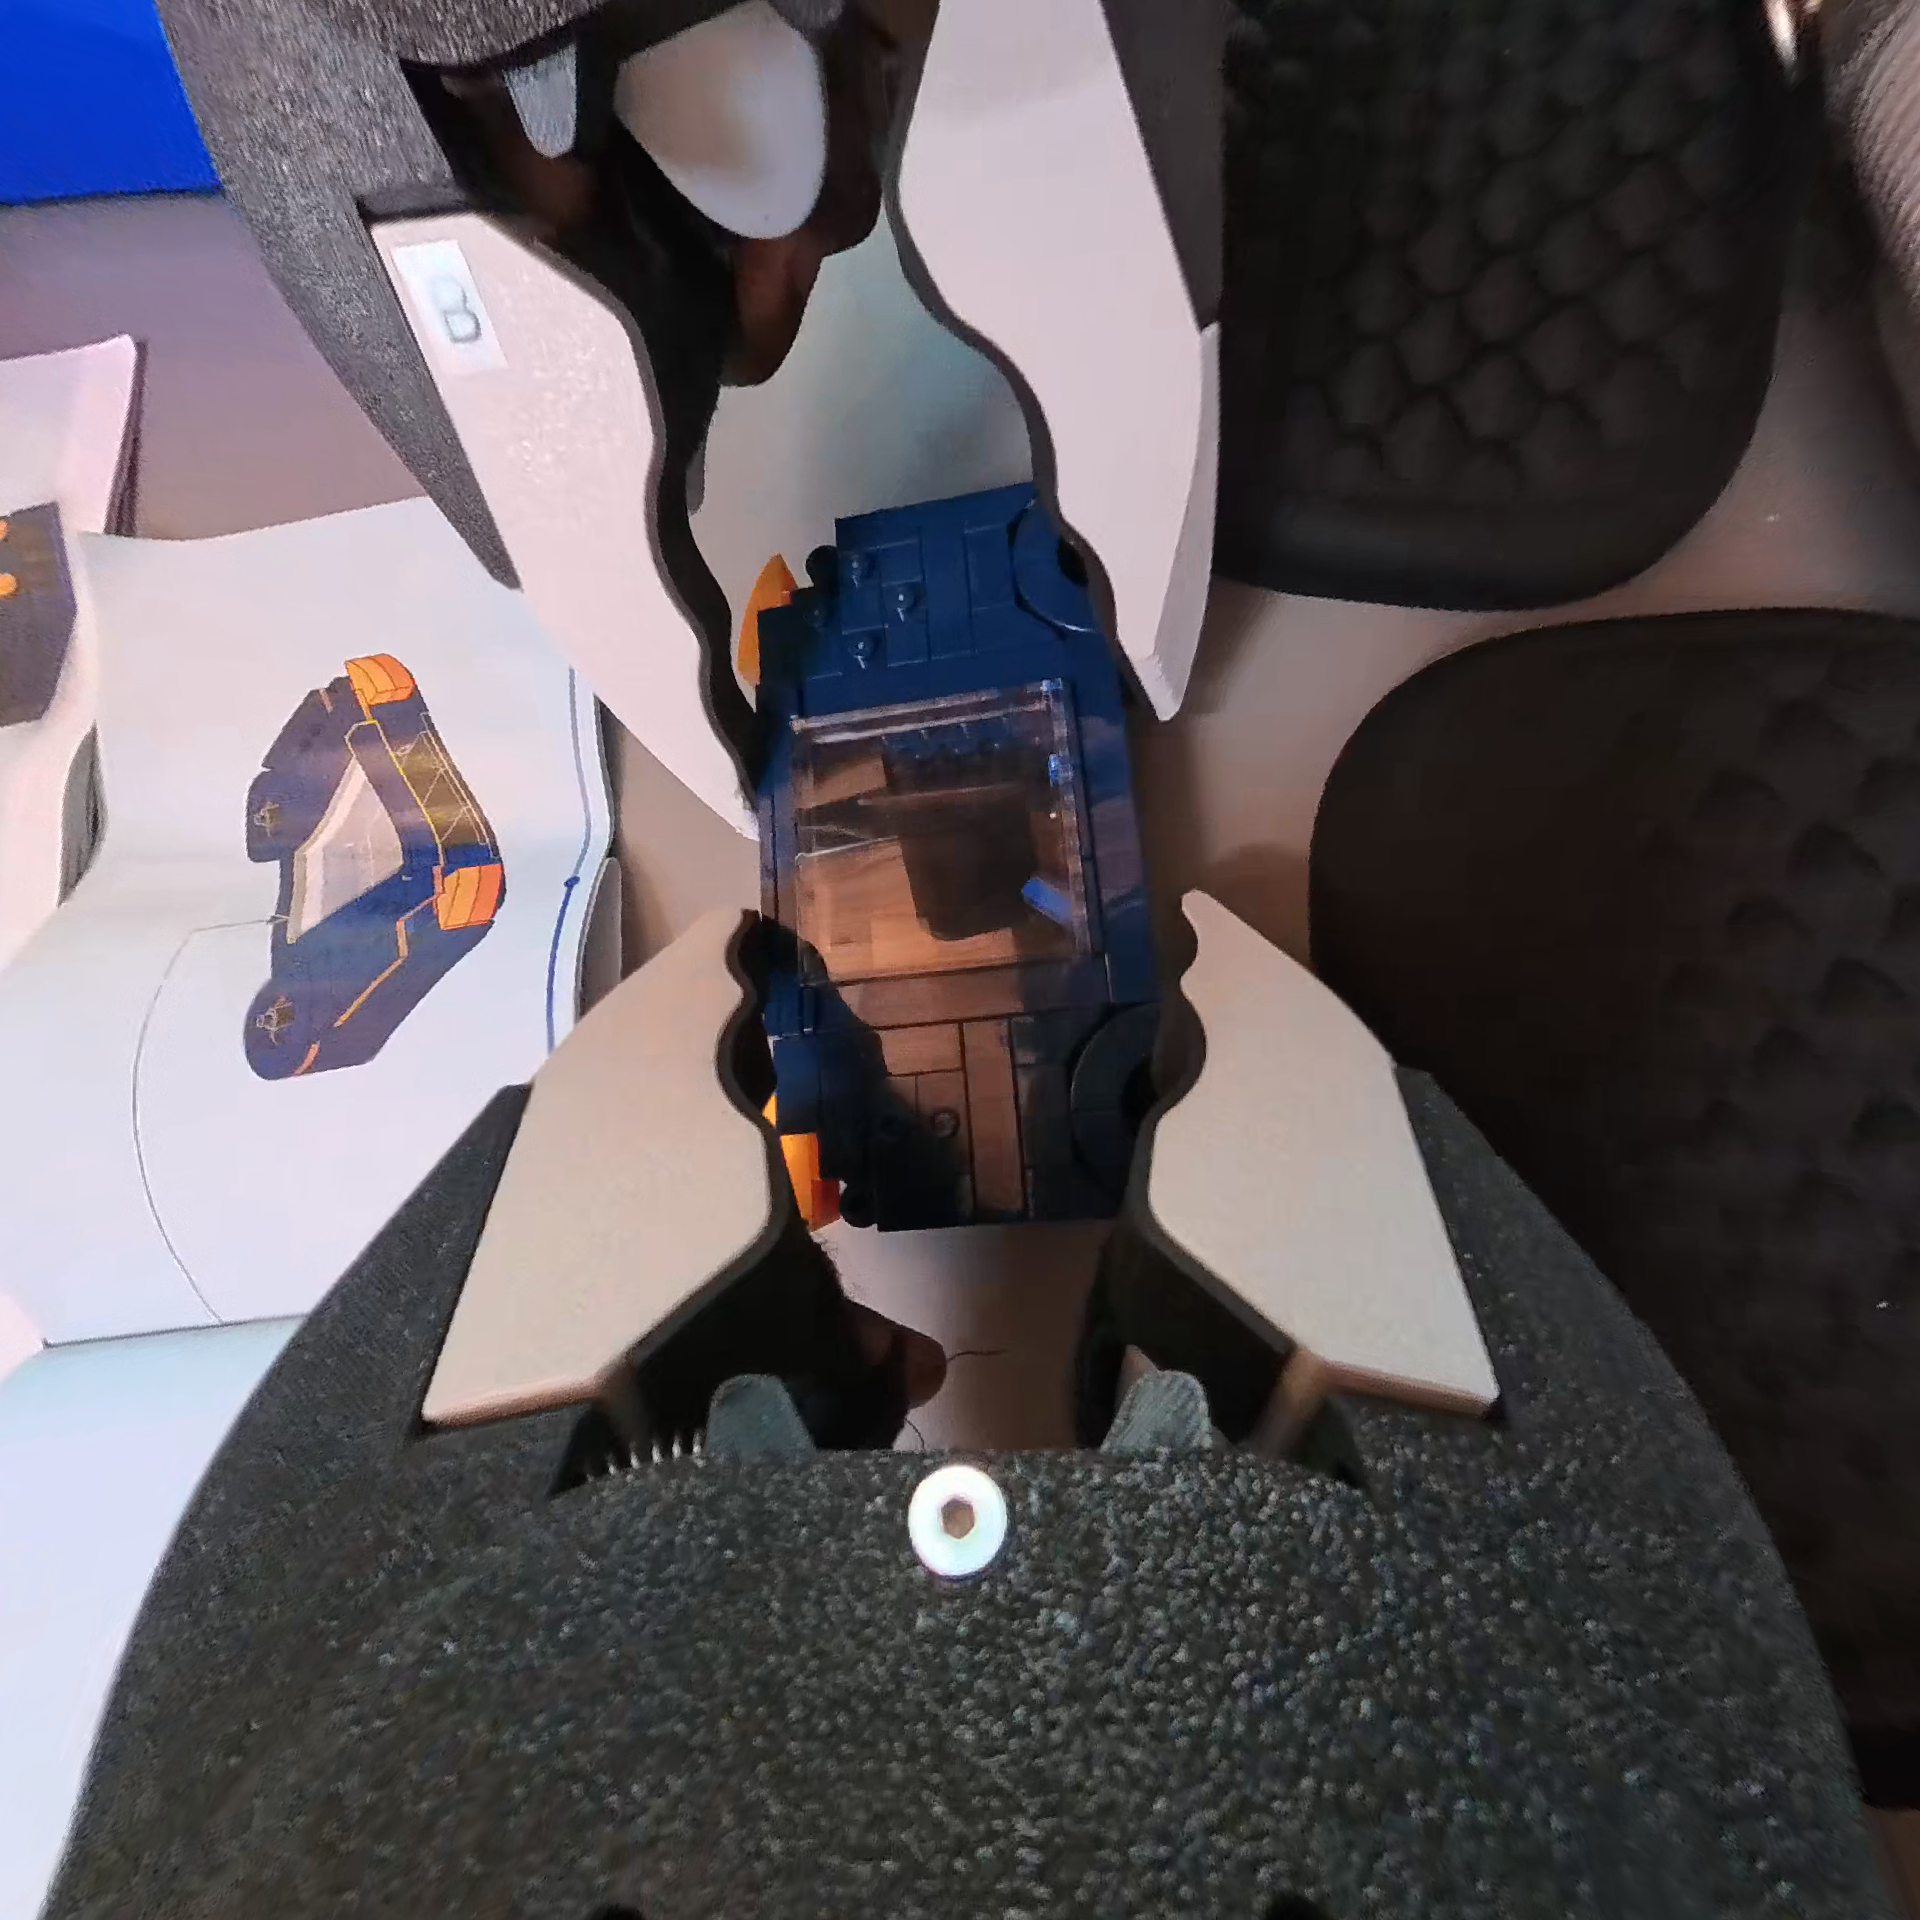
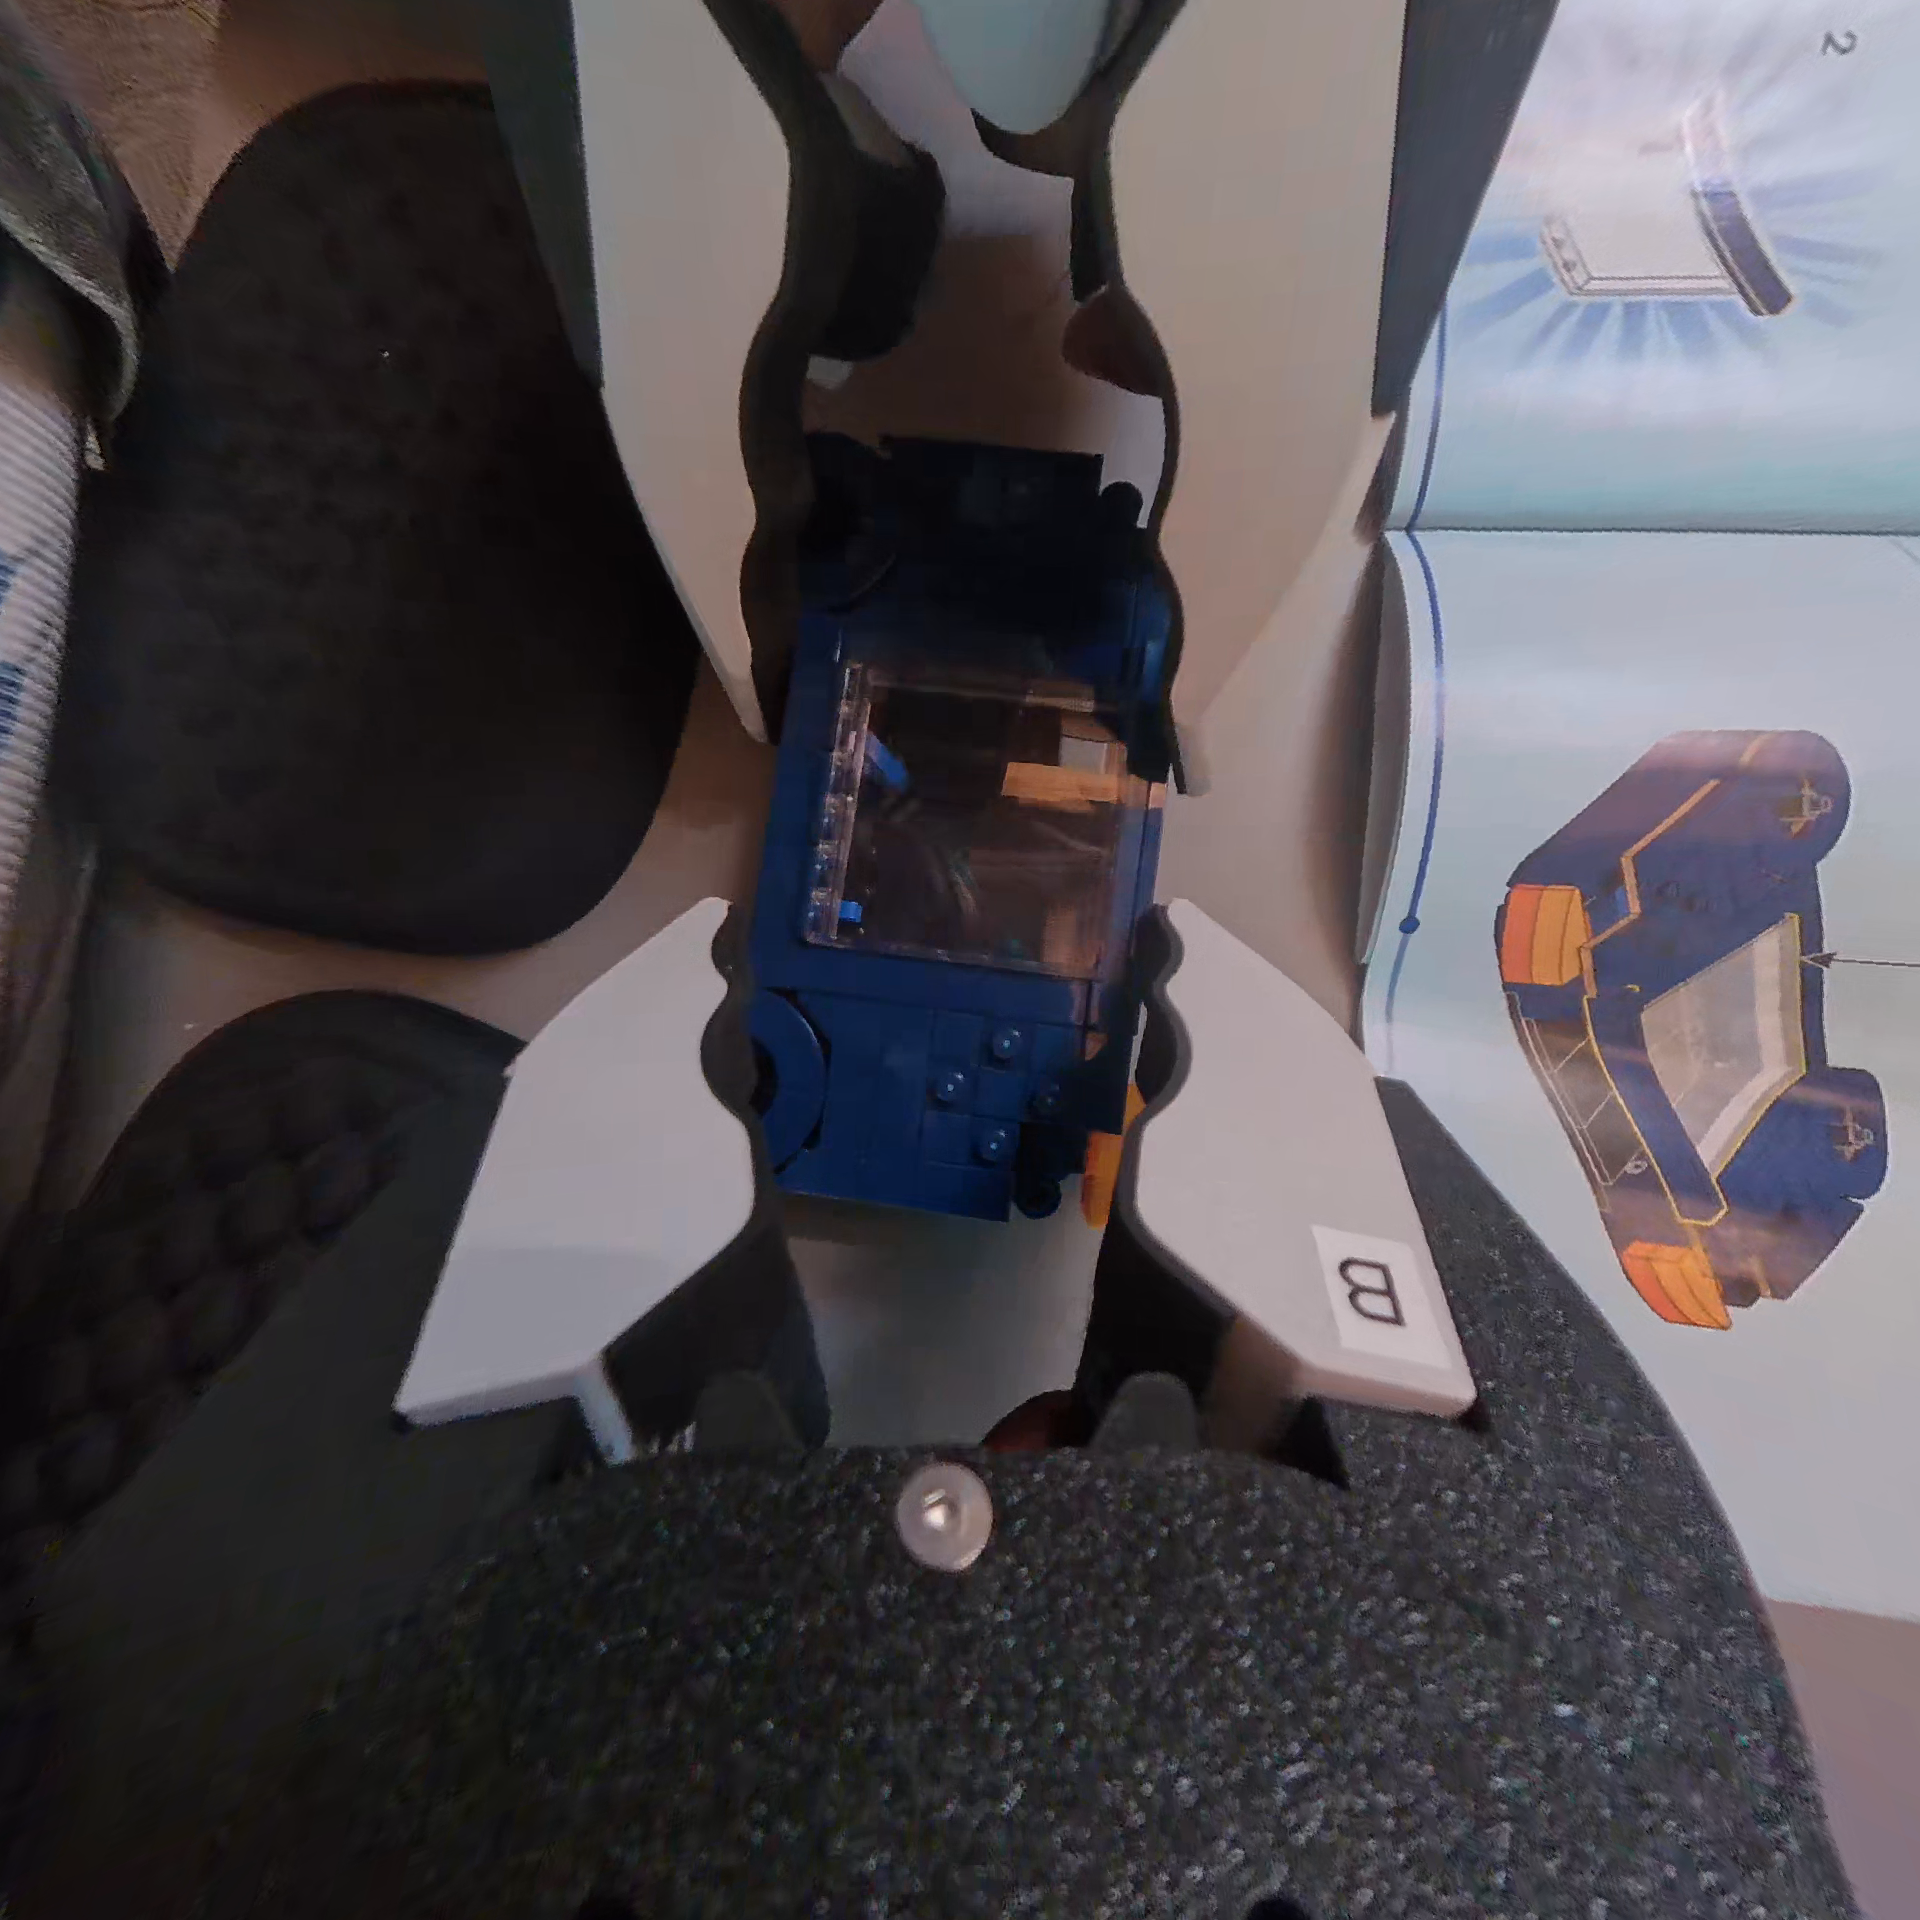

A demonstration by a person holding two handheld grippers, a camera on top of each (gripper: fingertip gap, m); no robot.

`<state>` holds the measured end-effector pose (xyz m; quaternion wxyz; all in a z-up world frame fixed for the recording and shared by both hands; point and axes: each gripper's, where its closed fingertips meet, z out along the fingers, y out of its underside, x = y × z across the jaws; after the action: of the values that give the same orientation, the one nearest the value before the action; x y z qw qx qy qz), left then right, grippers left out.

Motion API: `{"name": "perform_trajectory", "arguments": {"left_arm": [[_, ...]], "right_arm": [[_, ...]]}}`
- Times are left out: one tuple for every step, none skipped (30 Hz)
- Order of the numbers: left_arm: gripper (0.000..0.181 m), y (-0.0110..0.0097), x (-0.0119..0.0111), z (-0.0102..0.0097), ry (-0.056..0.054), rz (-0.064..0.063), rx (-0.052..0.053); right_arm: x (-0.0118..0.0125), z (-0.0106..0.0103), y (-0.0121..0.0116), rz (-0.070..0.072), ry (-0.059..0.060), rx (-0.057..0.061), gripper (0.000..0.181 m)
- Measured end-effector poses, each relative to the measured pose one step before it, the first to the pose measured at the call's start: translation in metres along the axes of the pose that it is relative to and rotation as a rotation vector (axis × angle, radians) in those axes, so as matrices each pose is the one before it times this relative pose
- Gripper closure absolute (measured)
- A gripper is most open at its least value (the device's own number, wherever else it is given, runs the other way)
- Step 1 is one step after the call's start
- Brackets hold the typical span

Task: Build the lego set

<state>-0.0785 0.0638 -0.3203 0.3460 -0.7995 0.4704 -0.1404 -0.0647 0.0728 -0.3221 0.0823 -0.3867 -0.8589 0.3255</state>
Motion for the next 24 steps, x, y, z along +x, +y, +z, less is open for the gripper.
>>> {"name": "perform_trajectory", "arguments": {"left_arm": [[0.109,-0.00020,0.00018,-0.00009,0.0052,-0.0054,-0.0031],[0.109,-0.00018,0.00002,-0.00004,0.0037,-0.0012,0.0001],[0.109,-0.00017,-0.00004,0.00008,0.0012,-0.0020,0.0023],[0.109,-0.00003,0.00000,0.00003,-0.0029,0.0019,0.0040],[0.109,-0.00002,0.00012,0.00020,-0.0060,0.0037,0.0042],[0.109,0.00000,0.00017,0.00024,-0.0082,0.0061,0.0041],[0.109,0.00009,0.00007,0.00017,-0.0076,0.0022,0.0046],[0.109,0.00009,0.00021,-0.00001,-0.0036,0.0001,0.0040],[0.109,0.00033,0.00022,0.00005,-0.0014,0.0052,0.0009],[0.109,0.00056,0.00054,0.00029,-0.0028,0.0184,-0.0045],[0.109,-0.00021,0.00049,0.00019,-0.0027,0.0104,-0.0028],[0.109,-0.00048,0.00059,0.00026,0.0013,-0.0019,0.0001],[0.109,-0.00017,0.00003,0.00018,-0.0023,0.0019,0.0004],[0.109,0.00005,0.00000,-0.00006,-0.0017,-0.0019,-0.0002],[0.109,0.00013,0.00013,-0.00008,-0.0008,0.0013,-0.0021],[0.109,0.00030,0.00027,-0.00037,-0.0002,0.0037,-0.0033],[0.109,0.00010,0.00034,-0.00020,-0.0012,0.0060,-0.0016],[0.109,0.00002,0.00018,0.00001,-0.0005,-0.0002,-0.0015],[0.110,-0.00019,-0.00001,-0.00002,-0.0024,0.0051,0.0012],[0.110,-0.00004,0.00027,0.00012,0.0011,-0.0023,0.0014],[0.110,-0.00033,0.00043,0.00027,0.0032,-0.0032,0.0044],[0.110,-0.00028,0.00015,0.00001,0.0000,-0.0001,0.0069],[0.110,-0.00026,0.00006,0.00001,-0.0010,-0.0015,0.0089],[0.110,-0.00023,0.00005,0.00011,-0.0016,-0.0060,0.0098]], "right_arm": [[-0.00030,-0.00021,-0.00016,0.0021,-0.0055,0.0038,0.108],[-0.00006,-0.00005,0.00003,-0.0004,-0.0035,0.0030,0.108],[-0.00007,-0.00001,-0.00005,-0.0018,-0.0005,0.0022,0.108],[-0.00011,0.00008,0.00008,-0.0008,0.0029,0.0020,0.108],[-0.00009,0.00029,0.00012,-0.0038,0.0057,0.0008,0.108],[-0.00012,0.00027,0.00019,-0.0056,0.0072,0.0008,0.108],[-0.00016,0.00020,-0.00008,-0.0018,0.0069,0.0039,0.108],[-0.00030,0.00031,-0.00027,0.0038,0.0050,0.0068,0.108],[-0.00056,0.00023,-0.00053,0.0131,0.0010,0.0081,0.108],[0.00016,0.00048,-0.00163,0.0274,0.0012,0.0155,0.107],[0.00117,0.00037,-0.00325,0.0273,0.0050,0.0283,0.099],[0.00005,0.00069,-0.00263,0.0147,-0.0005,0.0219,0.096],[-0.00094,0.00160,-0.00001,-0.0020,-0.0019,0.0020,0.098],[-0.00080,0.00260,0.00275,-0.0131,0.0049,-0.0192,0.103],[-0.00142,0.00254,0.00218,-0.0184,0.0048,-0.0172,0.106],[-0.00014,0.00036,-0.00051,-0.0088,0.0088,-0.0006,0.107],[-0.00040,0.00000,-0.00004,0.0058,-0.0002,-0.0023,0.107],[0.00000,0.00003,-0.00014,0.0010,0.0010,0.0023,0.107],[-0.00013,-0.00006,-0.00004,-0.0007,-0.0003,0.0054,0.107],[-0.00031,0.00003,0.00039,0.0049,-0.0048,-0.0017,0.107],[-0.00033,0.00000,0.00038,0.0006,-0.0028,-0.0079,0.107],[-0.00017,0.00002,0.00030,-0.0028,-0.0005,-0.0087,0.107],[-0.00009,-0.00005,0.00013,-0.0017,-0.0007,-0.0043,0.107],[-0.00016,-0.00008,0.00021,0.0015,-0.0038,-0.0007,0.107]]}}
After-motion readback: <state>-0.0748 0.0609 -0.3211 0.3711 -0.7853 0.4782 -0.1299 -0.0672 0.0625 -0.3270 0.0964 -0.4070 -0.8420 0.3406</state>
